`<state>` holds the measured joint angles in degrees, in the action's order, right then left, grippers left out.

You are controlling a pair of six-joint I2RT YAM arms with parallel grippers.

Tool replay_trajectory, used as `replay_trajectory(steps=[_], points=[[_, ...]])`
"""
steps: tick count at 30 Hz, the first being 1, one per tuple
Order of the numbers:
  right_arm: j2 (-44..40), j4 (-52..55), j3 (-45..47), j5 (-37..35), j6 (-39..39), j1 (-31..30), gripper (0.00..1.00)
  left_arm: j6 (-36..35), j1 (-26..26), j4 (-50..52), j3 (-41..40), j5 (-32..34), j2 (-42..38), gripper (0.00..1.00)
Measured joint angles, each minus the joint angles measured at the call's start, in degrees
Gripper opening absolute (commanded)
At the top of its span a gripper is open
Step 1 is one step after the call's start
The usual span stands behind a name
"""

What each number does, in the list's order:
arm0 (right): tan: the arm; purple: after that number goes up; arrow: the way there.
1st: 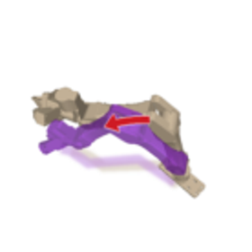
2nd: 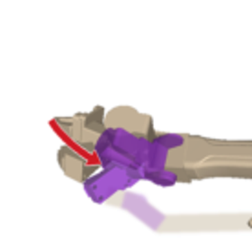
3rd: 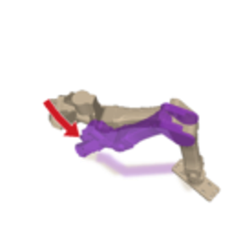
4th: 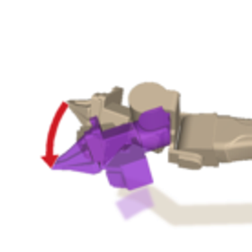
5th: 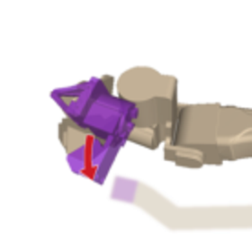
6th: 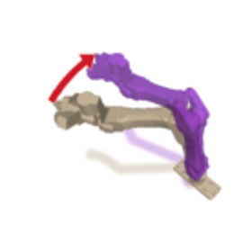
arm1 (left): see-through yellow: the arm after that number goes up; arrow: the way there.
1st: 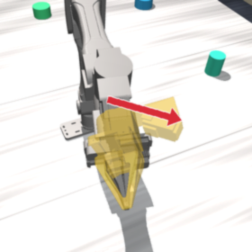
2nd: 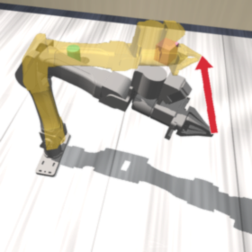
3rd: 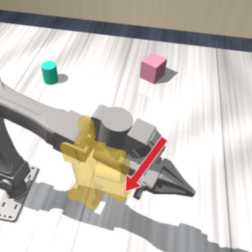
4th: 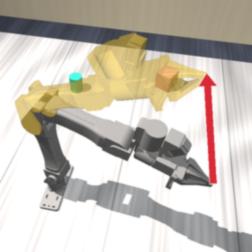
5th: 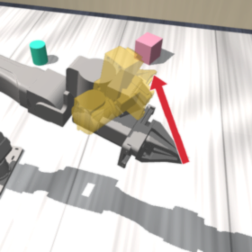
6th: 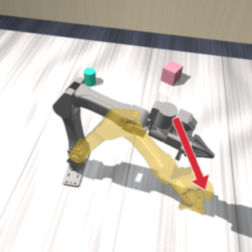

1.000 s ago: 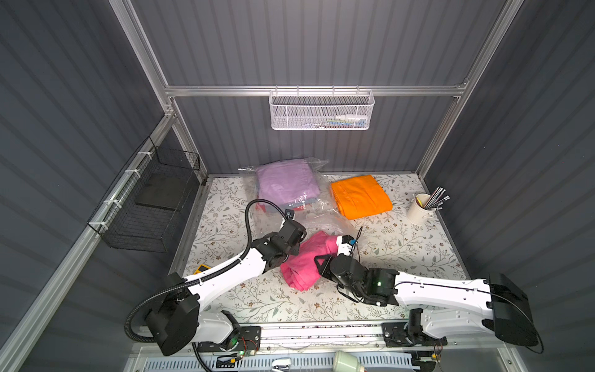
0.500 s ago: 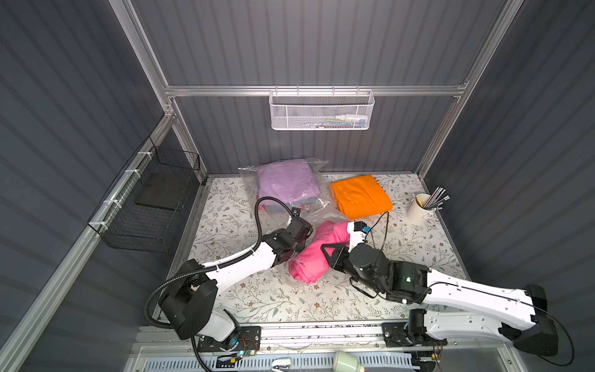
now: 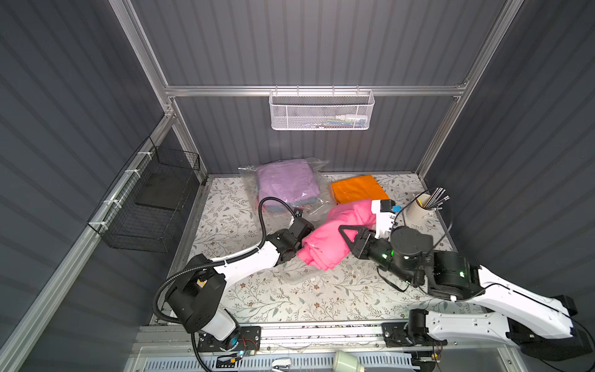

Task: Take the trousers out of the vacuum bag
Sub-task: Take out the trousers from the vacuum bag, then place the trousers at the center of the board.

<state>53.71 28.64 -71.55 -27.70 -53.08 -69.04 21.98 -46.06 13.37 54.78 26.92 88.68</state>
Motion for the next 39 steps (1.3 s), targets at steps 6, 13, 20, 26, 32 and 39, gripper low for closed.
replay_trajectory(steps=[6, 13, 20, 26, 32, 39], points=[[-2.7, 3.5, -4.1, -0.9, 5.9, 4.4, 0.01, -0.1, 0.0, -1.0, -0.5, 0.0, 0.5, 0.0], [-4.4, 8.1, -5.3, 7.2, 8.1, 22.9, 0.01, -0.1, 0.0, -1.7, -2.7, 0.2, 0.5, 0.0], [-4.7, 12.3, -5.2, 18.2, 8.6, 36.9, 0.01, 1.1, 0.0, -2.1, -5.8, 0.4, 0.1, 0.0], [-6.0, 13.6, -4.1, 24.1, 8.8, 43.9, 0.01, 1.3, 0.0, -1.8, -6.4, 1.2, -1.3, 0.0], [-9.2, 18.1, -6.3, 24.8, 10.1, 46.7, 0.01, 1.2, 0.0, -1.4, -6.4, 1.9, -1.4, 0.0], [-11.1, 20.3, -11.2, 22.8, 12.5, 46.9, 0.01, 1.3, 0.0, -1.4, -6.4, 2.0, -0.9, 0.0]])
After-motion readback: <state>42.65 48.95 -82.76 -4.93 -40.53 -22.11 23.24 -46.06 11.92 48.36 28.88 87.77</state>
